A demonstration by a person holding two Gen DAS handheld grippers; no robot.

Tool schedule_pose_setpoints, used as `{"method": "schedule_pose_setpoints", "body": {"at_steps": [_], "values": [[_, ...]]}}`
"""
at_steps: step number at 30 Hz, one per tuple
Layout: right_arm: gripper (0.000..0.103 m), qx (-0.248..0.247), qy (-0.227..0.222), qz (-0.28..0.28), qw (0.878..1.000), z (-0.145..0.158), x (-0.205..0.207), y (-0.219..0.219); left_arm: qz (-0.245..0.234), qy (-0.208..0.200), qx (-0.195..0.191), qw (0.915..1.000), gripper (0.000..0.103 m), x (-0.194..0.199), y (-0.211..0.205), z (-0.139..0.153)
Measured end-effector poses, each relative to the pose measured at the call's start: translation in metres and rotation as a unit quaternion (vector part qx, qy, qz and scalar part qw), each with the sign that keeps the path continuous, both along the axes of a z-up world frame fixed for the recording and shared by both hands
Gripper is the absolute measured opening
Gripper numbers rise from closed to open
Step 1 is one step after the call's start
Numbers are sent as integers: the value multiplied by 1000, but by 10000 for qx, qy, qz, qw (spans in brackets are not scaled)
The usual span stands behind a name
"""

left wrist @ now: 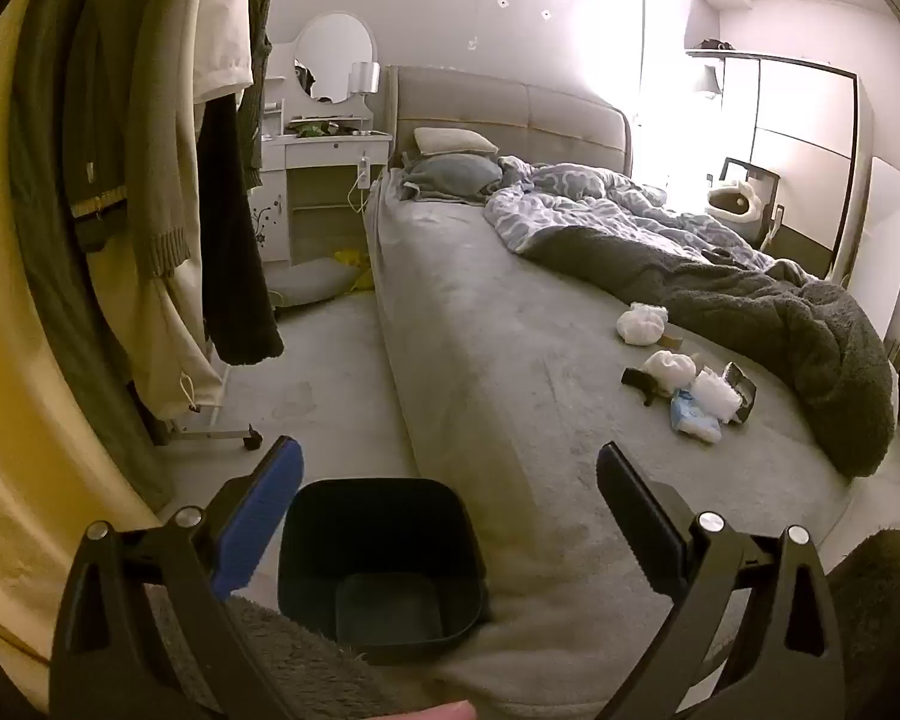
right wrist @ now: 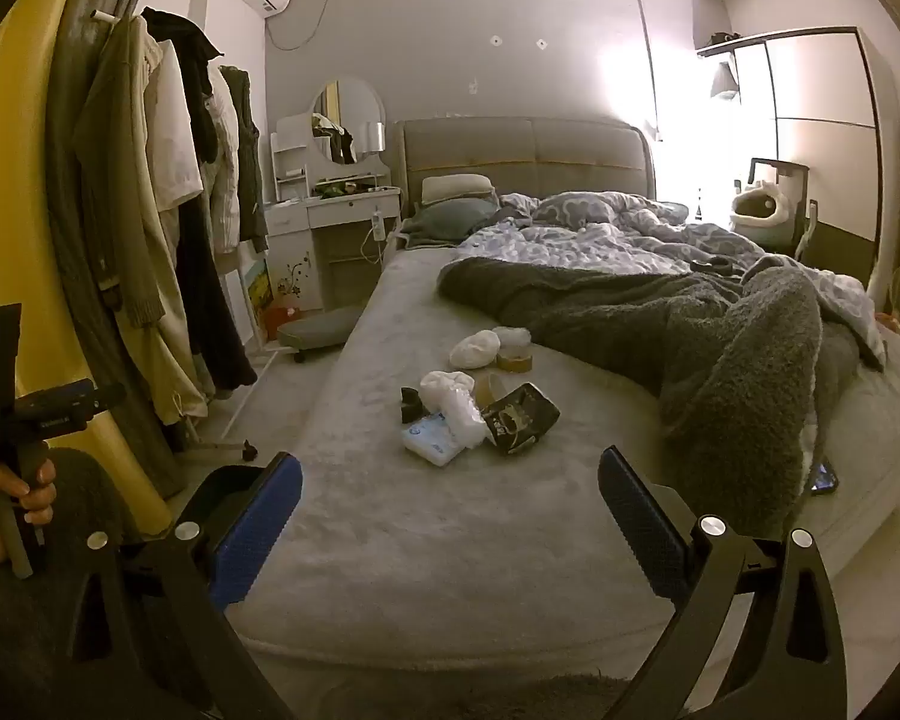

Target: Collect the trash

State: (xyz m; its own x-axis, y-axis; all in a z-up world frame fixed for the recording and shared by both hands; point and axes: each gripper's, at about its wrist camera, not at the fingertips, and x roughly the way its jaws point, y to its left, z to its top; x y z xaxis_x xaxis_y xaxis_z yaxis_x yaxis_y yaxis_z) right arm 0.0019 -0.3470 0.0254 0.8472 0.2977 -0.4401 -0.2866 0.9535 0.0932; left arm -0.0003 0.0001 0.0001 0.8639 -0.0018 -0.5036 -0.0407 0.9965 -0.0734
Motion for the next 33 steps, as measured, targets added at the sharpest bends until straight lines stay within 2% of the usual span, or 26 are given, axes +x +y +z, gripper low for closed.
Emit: {"method": "schedule_pose_setpoints", "body": {"at_steps": [33], "values": [[100,13,28,5,10000,1,0,-1,-5,79,78,9999,100,-1,-4,-1]]}}
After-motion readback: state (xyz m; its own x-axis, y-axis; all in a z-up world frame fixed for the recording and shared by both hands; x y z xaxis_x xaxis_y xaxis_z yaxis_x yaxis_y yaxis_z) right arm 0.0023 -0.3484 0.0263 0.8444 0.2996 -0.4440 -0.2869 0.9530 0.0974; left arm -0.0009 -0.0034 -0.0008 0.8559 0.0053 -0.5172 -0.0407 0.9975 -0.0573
